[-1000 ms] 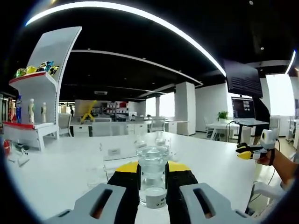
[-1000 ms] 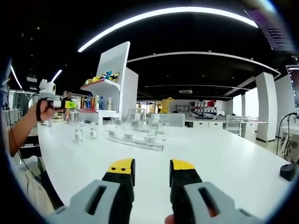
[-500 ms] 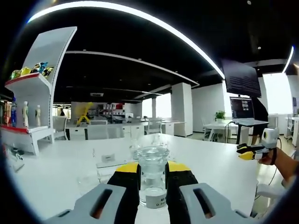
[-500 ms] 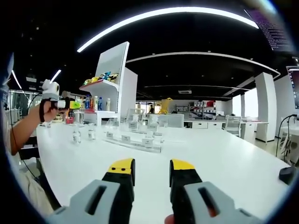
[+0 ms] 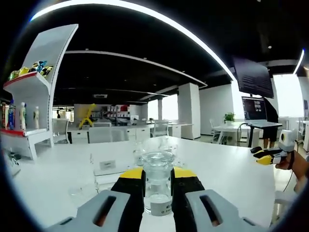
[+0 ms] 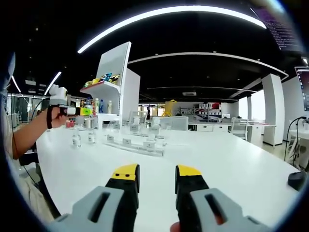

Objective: Identify the label on the chemical reagent bottle, grasp the chemical reagent bottle, and place it in the designated position on the reagent rack

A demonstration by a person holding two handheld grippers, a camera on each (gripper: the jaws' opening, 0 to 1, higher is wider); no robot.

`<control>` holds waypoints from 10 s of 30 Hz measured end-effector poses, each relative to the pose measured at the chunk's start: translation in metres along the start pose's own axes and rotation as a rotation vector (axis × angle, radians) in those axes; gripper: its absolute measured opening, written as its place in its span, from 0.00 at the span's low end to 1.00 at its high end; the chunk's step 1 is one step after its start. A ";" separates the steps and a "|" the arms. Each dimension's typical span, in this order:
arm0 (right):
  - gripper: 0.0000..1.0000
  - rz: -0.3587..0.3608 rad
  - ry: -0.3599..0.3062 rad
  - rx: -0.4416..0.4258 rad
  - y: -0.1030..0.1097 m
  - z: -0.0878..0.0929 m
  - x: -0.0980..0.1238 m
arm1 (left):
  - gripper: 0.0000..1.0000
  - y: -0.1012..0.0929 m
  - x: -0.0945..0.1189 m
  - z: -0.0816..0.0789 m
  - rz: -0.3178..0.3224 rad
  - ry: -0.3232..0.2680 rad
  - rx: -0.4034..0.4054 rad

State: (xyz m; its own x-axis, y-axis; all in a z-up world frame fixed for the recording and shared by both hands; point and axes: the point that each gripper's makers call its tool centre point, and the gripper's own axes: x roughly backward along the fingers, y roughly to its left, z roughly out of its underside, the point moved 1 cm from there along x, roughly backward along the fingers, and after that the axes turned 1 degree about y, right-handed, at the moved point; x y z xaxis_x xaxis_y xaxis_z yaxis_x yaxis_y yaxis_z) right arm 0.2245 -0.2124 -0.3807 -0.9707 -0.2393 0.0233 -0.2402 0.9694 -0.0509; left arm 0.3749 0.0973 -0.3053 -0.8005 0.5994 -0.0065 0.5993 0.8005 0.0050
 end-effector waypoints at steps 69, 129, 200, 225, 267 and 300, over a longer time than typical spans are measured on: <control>0.29 0.025 0.069 0.019 -0.019 0.023 -0.010 | 0.20 0.019 -0.146 0.008 -0.045 -0.028 -0.008; 0.29 0.046 0.096 0.014 -0.031 0.032 -0.013 | 0.20 0.025 -0.181 0.055 -0.050 -0.040 -0.039; 0.29 0.062 0.093 0.023 -0.037 0.029 -0.009 | 0.20 0.034 -0.186 0.095 -0.077 0.037 0.012; 0.29 0.056 0.089 0.025 -0.035 0.028 -0.009 | 0.26 0.036 -0.181 0.090 -0.100 0.001 0.003; 0.29 0.059 0.020 0.018 -0.031 0.007 0.000 | 0.34 0.025 -0.157 0.068 -0.111 -0.023 0.000; 0.29 0.046 -0.036 0.016 -0.022 -0.010 0.012 | 0.38 0.010 -0.113 0.046 -0.070 -0.048 -0.006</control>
State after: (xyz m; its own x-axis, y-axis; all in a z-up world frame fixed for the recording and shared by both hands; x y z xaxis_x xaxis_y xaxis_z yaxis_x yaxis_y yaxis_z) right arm 0.2181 -0.2358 -0.3698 -0.9804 -0.1962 -0.0159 -0.1947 0.9785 -0.0673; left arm 0.4715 0.0380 -0.3502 -0.8391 0.5412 -0.0550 0.5416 0.8406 0.0089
